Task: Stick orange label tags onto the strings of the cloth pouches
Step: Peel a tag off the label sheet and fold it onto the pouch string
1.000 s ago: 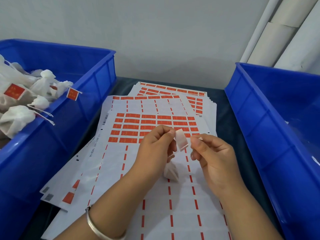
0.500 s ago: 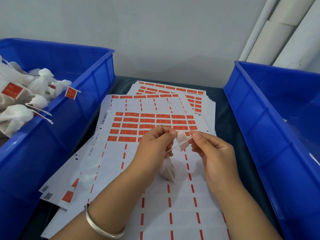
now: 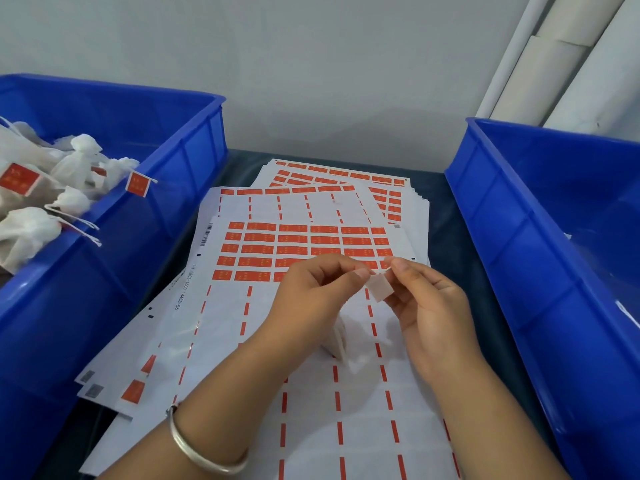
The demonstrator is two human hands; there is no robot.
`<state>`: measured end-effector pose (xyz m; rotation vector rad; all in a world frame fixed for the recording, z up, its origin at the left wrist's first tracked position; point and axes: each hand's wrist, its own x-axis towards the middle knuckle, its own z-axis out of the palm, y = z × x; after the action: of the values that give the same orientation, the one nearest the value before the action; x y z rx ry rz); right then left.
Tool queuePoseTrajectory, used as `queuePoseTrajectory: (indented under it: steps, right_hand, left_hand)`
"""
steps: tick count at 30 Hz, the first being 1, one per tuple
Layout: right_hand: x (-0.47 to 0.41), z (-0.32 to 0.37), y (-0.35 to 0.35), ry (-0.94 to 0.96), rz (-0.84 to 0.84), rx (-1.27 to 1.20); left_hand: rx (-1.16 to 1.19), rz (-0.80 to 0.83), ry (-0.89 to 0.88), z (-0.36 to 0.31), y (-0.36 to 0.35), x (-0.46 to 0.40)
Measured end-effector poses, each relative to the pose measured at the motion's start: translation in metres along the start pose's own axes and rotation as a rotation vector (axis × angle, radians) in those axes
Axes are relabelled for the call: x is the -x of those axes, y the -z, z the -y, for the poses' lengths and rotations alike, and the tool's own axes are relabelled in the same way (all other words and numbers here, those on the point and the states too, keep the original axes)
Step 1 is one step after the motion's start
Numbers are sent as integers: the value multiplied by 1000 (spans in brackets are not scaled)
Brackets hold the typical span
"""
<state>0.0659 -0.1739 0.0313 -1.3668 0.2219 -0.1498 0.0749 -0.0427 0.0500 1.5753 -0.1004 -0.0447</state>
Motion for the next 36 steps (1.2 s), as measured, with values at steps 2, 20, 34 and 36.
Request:
queuePoseTrajectory:
  steps: [2, 20, 34, 36]
  right_hand:
    - [0, 1, 0, -21, 5, -39]
    - [-2, 2, 2, -86, 42, -157]
    - [-3, 2, 2, -125, 66, -222]
    - [-2, 3, 2, -109, 75, -210]
  left_hand:
    - [-42, 17, -52, 1, 0, 1]
    - [-338, 47, -202, 7, -1, 3]
    - [-351, 64, -212, 11, 2, 1]
    - [-225, -3, -140, 9, 3, -1]
